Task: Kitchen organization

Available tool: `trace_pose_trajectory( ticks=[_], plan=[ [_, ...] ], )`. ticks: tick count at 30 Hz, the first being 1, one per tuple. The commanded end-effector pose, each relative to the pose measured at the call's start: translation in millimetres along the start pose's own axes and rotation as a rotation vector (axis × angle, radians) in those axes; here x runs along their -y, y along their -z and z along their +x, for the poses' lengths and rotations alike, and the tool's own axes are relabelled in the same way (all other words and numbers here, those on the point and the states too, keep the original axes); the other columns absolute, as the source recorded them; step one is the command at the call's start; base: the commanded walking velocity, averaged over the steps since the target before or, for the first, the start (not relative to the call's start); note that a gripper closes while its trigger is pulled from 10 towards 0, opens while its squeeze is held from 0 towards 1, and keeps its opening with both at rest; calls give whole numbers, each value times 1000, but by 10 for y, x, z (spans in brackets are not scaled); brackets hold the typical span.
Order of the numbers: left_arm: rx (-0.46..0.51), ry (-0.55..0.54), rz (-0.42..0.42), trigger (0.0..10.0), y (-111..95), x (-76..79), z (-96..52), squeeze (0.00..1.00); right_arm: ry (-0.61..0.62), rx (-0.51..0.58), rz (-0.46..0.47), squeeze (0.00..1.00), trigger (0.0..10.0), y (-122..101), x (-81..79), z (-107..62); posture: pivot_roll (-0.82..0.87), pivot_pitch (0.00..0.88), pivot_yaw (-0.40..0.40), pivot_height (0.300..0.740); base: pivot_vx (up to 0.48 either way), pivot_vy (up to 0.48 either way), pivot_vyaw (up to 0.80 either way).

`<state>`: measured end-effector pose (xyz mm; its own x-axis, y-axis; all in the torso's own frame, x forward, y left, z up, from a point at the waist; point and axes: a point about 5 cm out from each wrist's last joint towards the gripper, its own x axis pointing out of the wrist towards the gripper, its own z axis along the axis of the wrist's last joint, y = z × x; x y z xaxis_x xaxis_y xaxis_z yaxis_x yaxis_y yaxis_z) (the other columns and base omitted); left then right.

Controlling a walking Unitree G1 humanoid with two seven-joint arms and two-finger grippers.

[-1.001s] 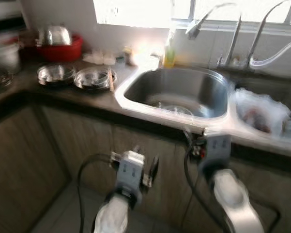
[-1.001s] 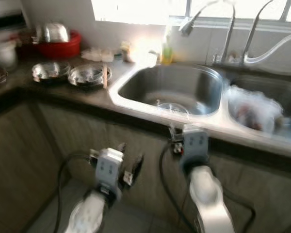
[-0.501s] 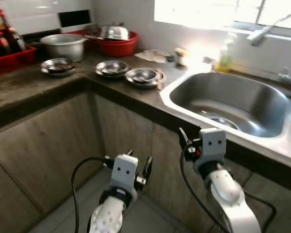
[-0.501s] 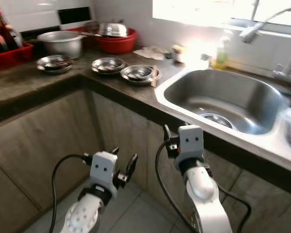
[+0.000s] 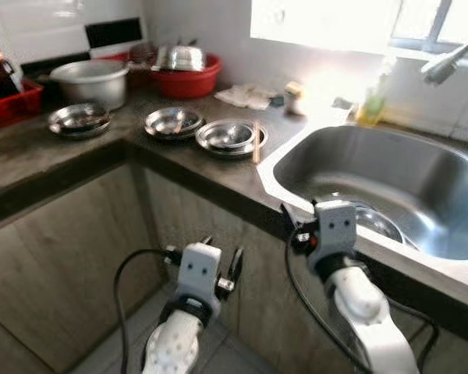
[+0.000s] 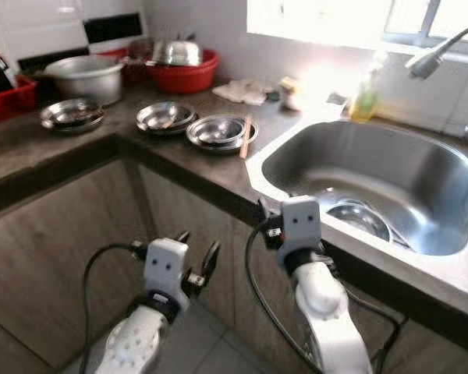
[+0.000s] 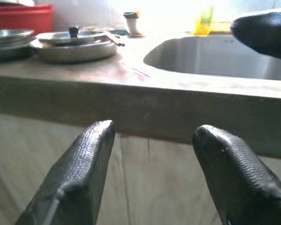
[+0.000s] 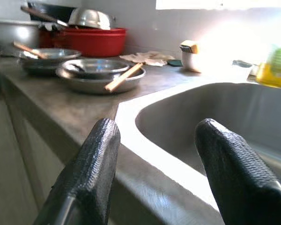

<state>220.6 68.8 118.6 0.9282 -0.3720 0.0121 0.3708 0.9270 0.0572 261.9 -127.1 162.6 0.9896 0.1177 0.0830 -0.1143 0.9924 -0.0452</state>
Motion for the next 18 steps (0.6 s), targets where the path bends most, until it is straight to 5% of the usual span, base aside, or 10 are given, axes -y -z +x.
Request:
trace_pose_trajectory(
  ticks=[1,9,15,18],
  plan=[
    [-5,-24,12,10000,-1,-76,-10,0,-28,18,22,0,10000,-53,-88,23,108,0,-43,740,334,0,0],
    [-4,-30,11,10000,-5,-79,-4,0,-49,31,4,0,10000,-75,-95,48,111,0,-45,740,198,0,0],
    [-6,-34,7,10000,-4,-85,-4,0,-56,46,-2,0,10000,-104,-101,87,111,0,-45,740,0,0,800],
    [-4,-38,15,10000,-7,-89,-8,0,-46,46,4,0,10000,-125,-89,133,114,0,-48,740,81,0,0]
  ],
)
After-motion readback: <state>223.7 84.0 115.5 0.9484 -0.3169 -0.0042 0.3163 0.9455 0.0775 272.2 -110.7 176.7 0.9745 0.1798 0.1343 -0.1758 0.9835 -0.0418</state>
